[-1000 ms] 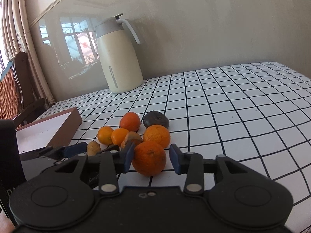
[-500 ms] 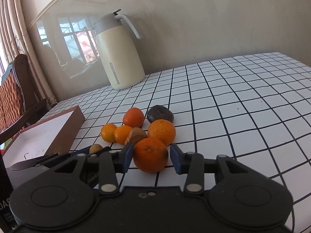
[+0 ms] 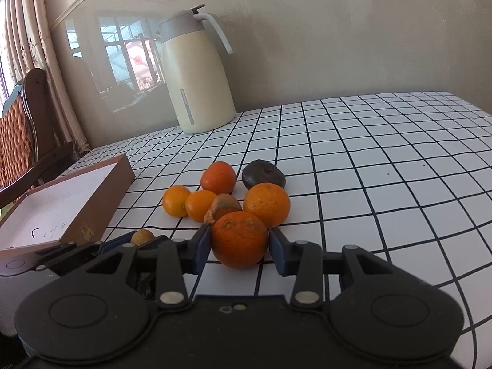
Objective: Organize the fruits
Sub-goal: 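Grasp the kiwi with the left tool while the right tool grasps an orange, then lift and carry the kiwi and orange over the white box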
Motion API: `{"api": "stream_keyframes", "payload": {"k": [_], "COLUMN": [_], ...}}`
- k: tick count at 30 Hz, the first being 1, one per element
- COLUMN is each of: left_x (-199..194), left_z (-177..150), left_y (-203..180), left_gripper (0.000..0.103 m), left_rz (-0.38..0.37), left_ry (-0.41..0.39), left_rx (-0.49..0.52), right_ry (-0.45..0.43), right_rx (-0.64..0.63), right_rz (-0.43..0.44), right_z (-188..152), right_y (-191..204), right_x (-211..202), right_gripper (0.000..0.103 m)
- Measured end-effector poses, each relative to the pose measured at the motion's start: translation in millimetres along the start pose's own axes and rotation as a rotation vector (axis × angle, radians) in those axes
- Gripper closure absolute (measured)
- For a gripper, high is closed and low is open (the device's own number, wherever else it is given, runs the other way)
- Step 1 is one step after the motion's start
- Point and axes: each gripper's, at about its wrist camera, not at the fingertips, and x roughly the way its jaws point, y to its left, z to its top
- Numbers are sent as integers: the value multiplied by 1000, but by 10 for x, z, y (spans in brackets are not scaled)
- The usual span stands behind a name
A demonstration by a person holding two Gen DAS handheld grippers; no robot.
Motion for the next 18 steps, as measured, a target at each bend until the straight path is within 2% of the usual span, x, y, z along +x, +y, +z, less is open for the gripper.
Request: {"api": "stream_keyframes", "payload": {"k": [10, 18], "left_x": [-118, -301], "left_z": [36, 73], "left_y": [140, 235], "left_gripper": [78, 78], "left_rz": [-6, -31], "left_ry": [-23, -45], "left_rx": [-37, -44], "right_ry": [-63, -57], "right_rx": [-36, -89], "right_rz": [-3, 4], "right_z": [29, -38], "right_y": [11, 57], "right_x": [-174, -331], "right_gripper": [72, 72]}}
